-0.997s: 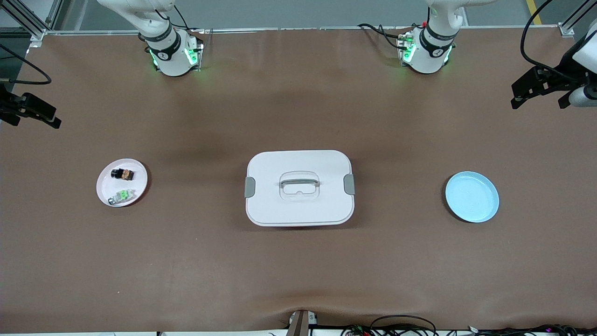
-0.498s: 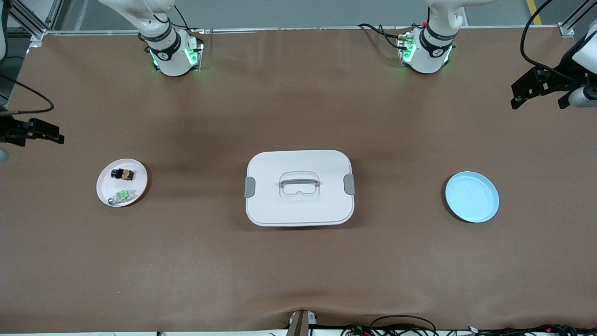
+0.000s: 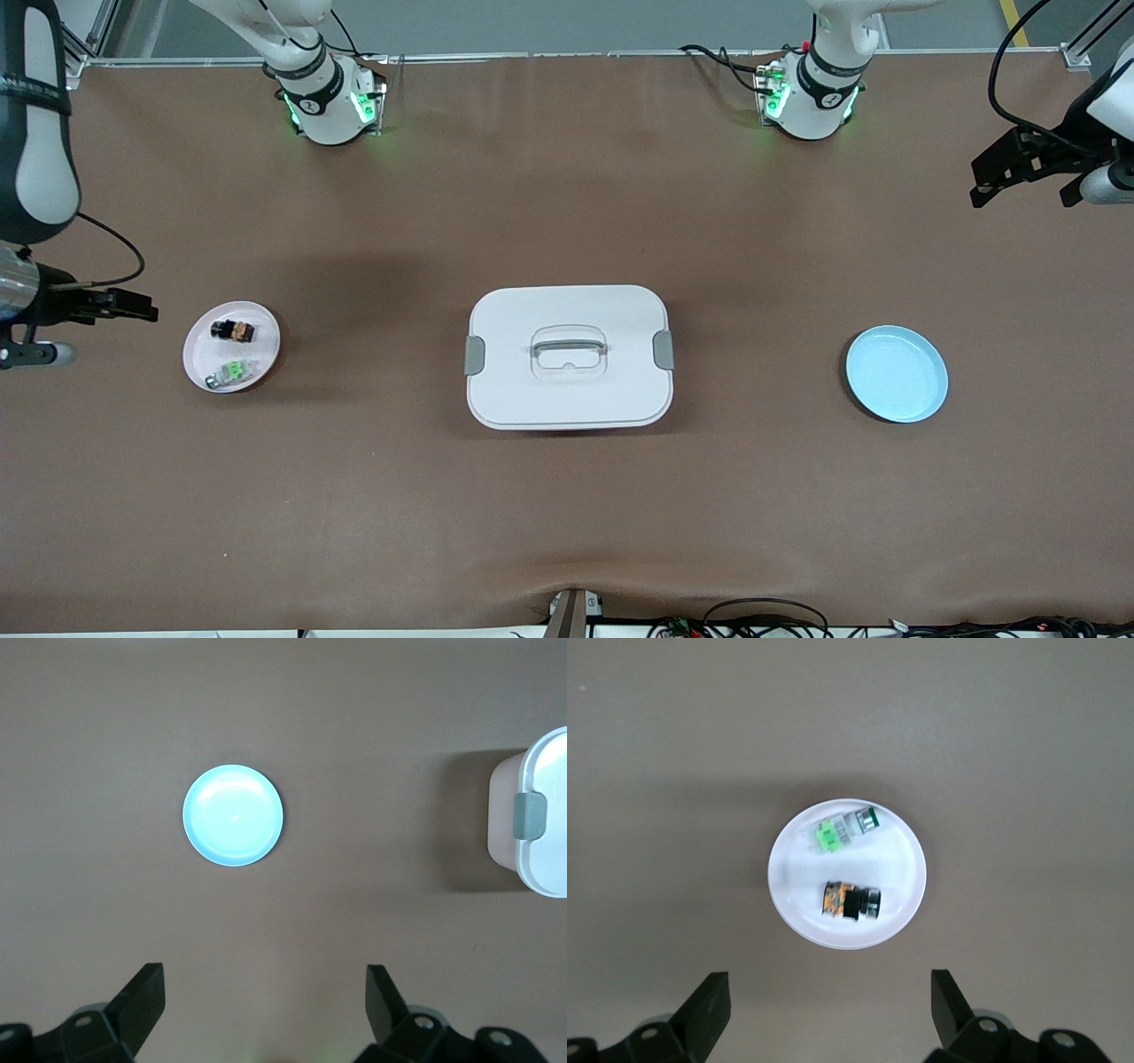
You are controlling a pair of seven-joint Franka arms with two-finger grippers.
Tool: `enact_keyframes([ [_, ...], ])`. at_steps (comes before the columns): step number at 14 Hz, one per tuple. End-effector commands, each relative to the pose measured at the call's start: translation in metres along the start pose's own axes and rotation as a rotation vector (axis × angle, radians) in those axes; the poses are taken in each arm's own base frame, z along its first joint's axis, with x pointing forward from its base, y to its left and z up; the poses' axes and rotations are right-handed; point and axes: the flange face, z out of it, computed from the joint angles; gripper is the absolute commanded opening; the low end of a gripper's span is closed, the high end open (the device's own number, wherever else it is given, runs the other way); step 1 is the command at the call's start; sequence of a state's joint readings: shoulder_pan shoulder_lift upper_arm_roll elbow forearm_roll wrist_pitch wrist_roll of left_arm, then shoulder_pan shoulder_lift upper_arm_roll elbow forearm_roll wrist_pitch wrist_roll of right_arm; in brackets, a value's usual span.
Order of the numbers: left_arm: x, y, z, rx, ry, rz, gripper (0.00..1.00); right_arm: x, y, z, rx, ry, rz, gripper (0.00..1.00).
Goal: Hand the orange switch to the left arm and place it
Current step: 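Move the right gripper over the white plate toward the orange switch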
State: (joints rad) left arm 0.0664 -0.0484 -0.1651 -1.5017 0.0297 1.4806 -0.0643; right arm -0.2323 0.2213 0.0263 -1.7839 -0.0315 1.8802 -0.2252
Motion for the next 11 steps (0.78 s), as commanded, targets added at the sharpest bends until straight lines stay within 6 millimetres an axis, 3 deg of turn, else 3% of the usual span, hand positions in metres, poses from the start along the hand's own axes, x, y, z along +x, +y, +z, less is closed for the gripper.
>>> enact_keyframes([
  [1, 0.000, -0.001, -0.005, -0.023, -0.003, 0.007, 1.00, -0.004, 0.004, 0.028, -0.007, 0.001, -0.007, 1.00],
  [4, 0.000, -0.001, -0.006, -0.021, -0.001, 0.007, 1.00, 0.004, 0.004, 0.063, -0.006, 0.012, -0.012, 1.00],
  [8, -0.003, -0.001, -0.009, -0.022, 0.005, 0.013, 1.00, 0.000, 0.003, 0.108, -0.043, 0.027, -0.052, 1.00],
  [11, -0.003, -0.001, -0.009, -0.022, 0.005, 0.013, 1.00, -0.009, 0.005, 0.130, -0.042, 0.046, -0.042, 1.00],
])
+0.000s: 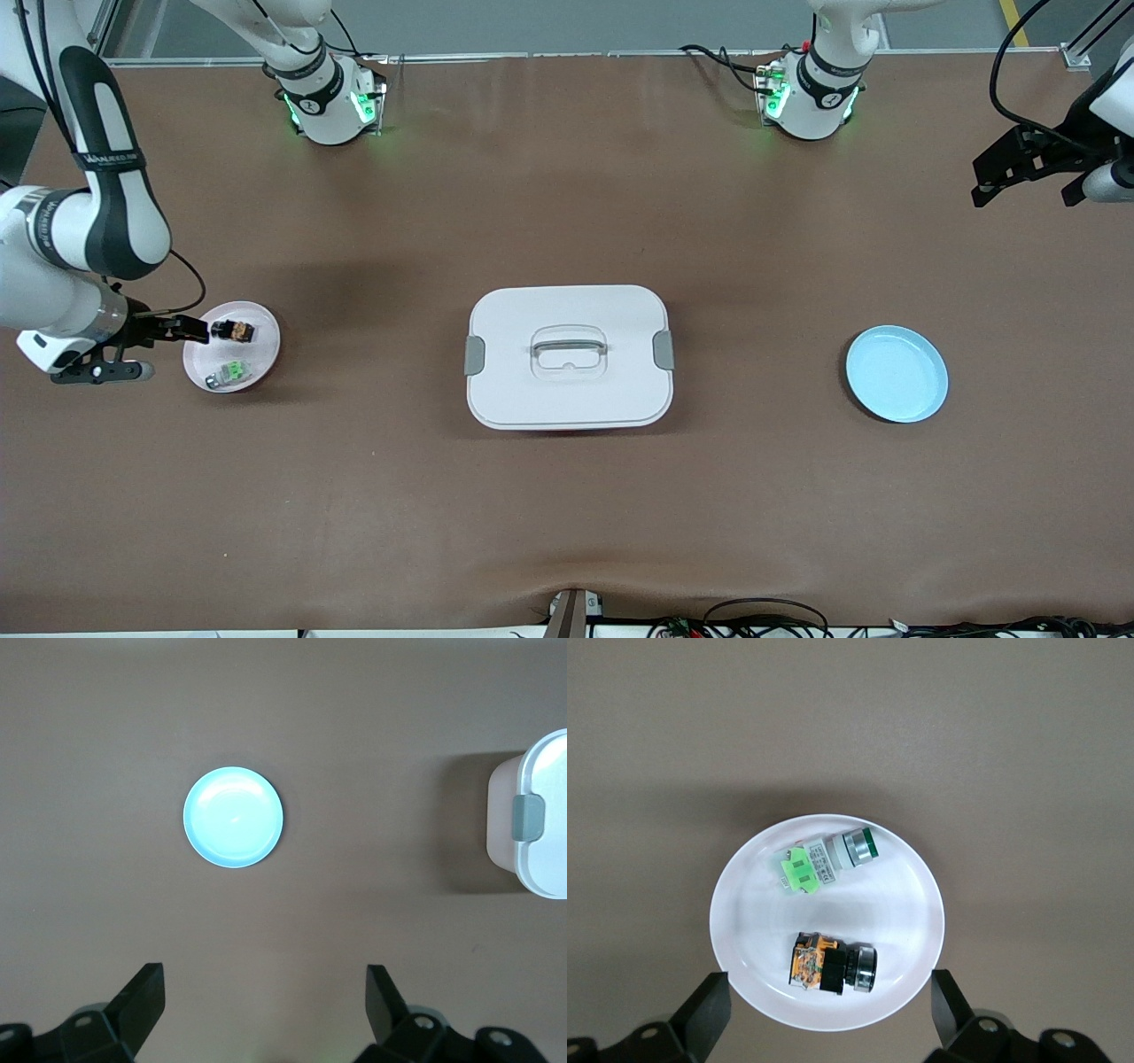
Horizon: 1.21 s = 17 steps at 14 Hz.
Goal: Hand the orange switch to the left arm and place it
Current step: 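Move the right gripper over the white plate toward the orange switch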
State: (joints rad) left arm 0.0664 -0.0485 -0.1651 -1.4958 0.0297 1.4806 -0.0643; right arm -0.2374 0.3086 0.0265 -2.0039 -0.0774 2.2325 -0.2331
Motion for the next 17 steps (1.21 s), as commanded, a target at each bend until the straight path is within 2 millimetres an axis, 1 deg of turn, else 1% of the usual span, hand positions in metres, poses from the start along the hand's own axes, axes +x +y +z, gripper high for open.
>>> enact_keyframes([
  [1, -0.003, -0.001, -0.007, -0.021, -0.001, 0.012, 1.00, -0.014, 0.002, 0.015, -0.002, 0.007, 0.004, 1.00],
  [2, -0.003, -0.002, -0.007, -0.021, -0.001, 0.010, 1.00, -0.019, 0.001, 0.025, 0.000, 0.009, 0.004, 1.00],
  [4, -0.003, -0.001, -0.007, -0.021, -0.003, 0.009, 1.00, -0.029, 0.008, 0.042, 0.002, 0.020, 0.021, 1.00],
  [6, -0.004, -0.002, -0.007, -0.021, -0.004, 0.009, 1.00, -0.032, 0.007, 0.055, 0.007, 0.009, 0.026, 1.00],
  [10, -0.004, -0.001, -0.007, -0.021, -0.012, 0.004, 1.00, -0.033, 0.006, 0.069, 0.015, -0.011, 0.052, 1.00],
  [12, -0.007, -0.002, -0.004, -0.018, -0.034, 0.012, 1.00, -0.032, 0.004, 0.079, 0.018, -0.018, 0.051, 1.00],
  [15, -0.009, 0.001, -0.009, -0.019, -0.029, 0.007, 1.00, -0.031, 0.002, 0.091, 0.020, -0.017, 0.059, 1.00],
  [17, -0.010, -0.004, -0.010, -0.019, -0.030, 0.011, 1.00, -0.032, 0.002, 0.100, 0.023, -0.022, 0.060, 1.00],
])
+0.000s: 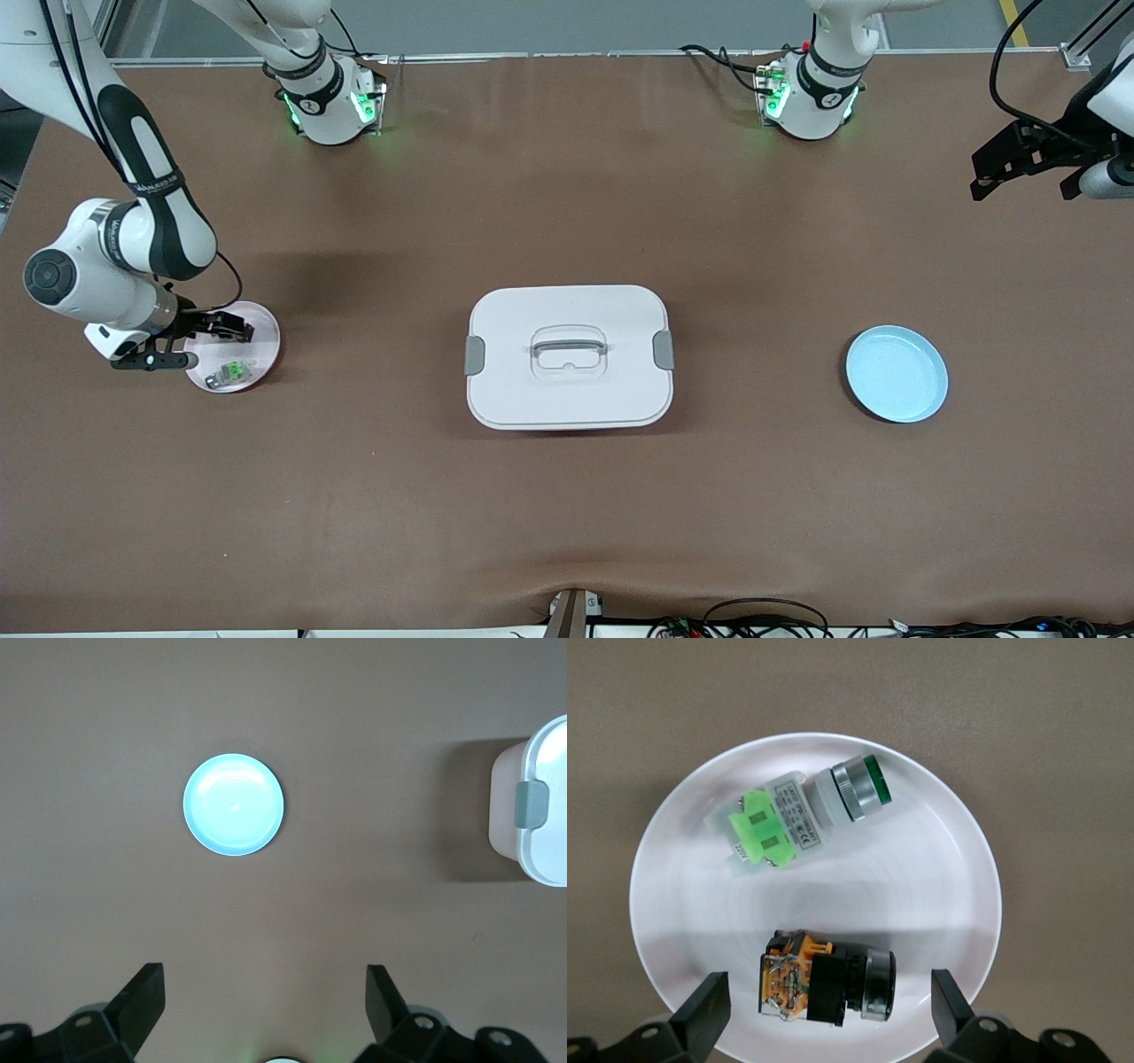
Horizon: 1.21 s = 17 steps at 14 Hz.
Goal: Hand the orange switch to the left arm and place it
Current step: 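Lower the right gripper and close it on the orange switch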
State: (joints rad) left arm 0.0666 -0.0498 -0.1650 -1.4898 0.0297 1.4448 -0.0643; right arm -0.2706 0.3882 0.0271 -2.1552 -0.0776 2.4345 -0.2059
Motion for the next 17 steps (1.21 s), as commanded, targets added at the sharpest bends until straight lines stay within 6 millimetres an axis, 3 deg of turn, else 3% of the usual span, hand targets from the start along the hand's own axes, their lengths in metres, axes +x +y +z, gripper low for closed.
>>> enact_keyframes([
  [1, -0.006, -0.004, -0.009, -0.021, -0.002, 0.008, 1.00, 0.000, 0.000, 0.012, 0.000, 0.011, 0.012, 1.00],
  [8, -0.004, -0.002, -0.003, -0.019, -0.014, -0.001, 1.00, -0.009, -0.002, 0.032, 0.007, 0.004, 0.017, 1.00],
  [15, -0.004, -0.002, -0.002, -0.018, -0.017, -0.001, 1.00, -0.016, 0.003, 0.036, 0.014, -0.019, 0.030, 1.00],
  [16, -0.004, -0.002, -0.002, -0.018, -0.017, -0.003, 1.00, -0.016, 0.003, 0.036, 0.014, -0.019, 0.030, 0.97],
  [17, -0.004, -0.002, -0.002, -0.018, -0.018, -0.002, 1.00, -0.017, 0.003, 0.037, 0.014, -0.020, 0.031, 0.84],
])
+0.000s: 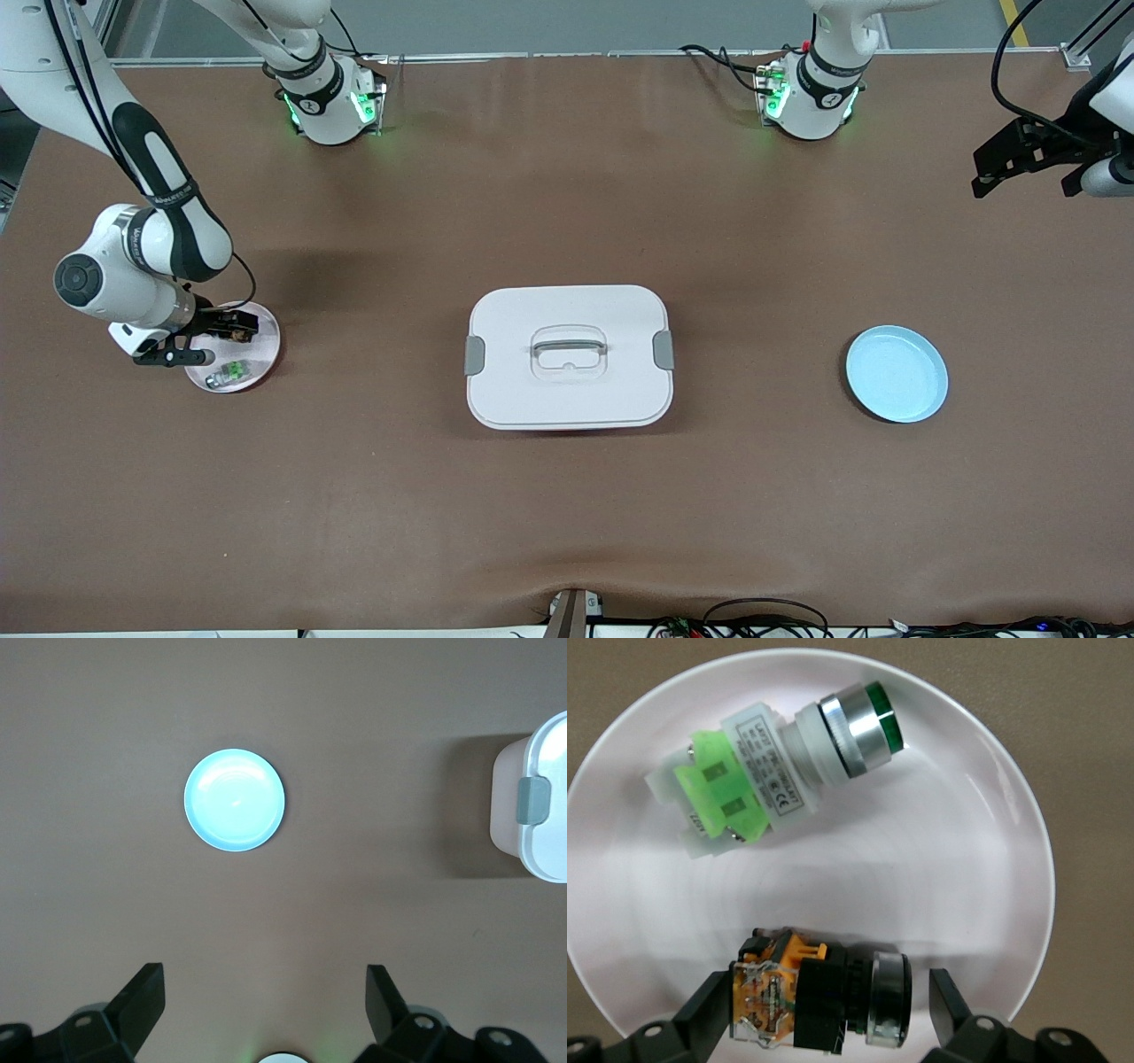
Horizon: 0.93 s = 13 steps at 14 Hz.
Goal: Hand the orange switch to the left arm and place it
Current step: 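Lower the right gripper and close it on the orange switch, then lift the orange switch with the right gripper while the left gripper approaches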
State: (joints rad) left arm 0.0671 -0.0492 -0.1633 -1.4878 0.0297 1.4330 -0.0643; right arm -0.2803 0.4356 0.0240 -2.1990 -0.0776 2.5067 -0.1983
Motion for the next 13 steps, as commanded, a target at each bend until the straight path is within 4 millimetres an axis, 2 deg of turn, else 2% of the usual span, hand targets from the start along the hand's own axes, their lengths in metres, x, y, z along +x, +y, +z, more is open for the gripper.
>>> enact_keyframes([
  [1, -0.003, -0.001, -0.002, -0.018, -0.008, 0.000, 1.00, -0.003, 0.001, -0.001, 0.003, -0.002, 0.012, 0.71],
  [3, -0.003, -0.002, -0.002, -0.017, -0.008, -0.003, 1.00, -0.002, 0.000, -0.002, 0.002, 0.001, 0.009, 0.56],
  [5, -0.002, -0.001, -0.001, -0.014, -0.011, -0.002, 1.00, -0.001, 0.000, -0.004, 0.001, 0.004, 0.008, 0.30],
  [7, -0.001, -0.002, -0.001, -0.012, -0.009, -0.006, 1.00, 0.000, 0.000, -0.004, 0.001, 0.006, 0.005, 0.27],
  [10, 0.000, -0.001, 0.003, -0.011, -0.015, -0.006, 1.00, -0.001, -0.001, -0.007, 0.006, -0.028, -0.002, 0.28],
  [12, 0.002, -0.001, 0.005, -0.012, -0.018, -0.009, 1.00, -0.002, -0.004, -0.018, 0.015, -0.078, -0.003, 0.28],
  [13, 0.003, -0.001, 0.007, -0.012, -0.020, -0.008, 1.00, -0.001, -0.006, -0.032, 0.016, -0.092, -0.001, 0.28],
])
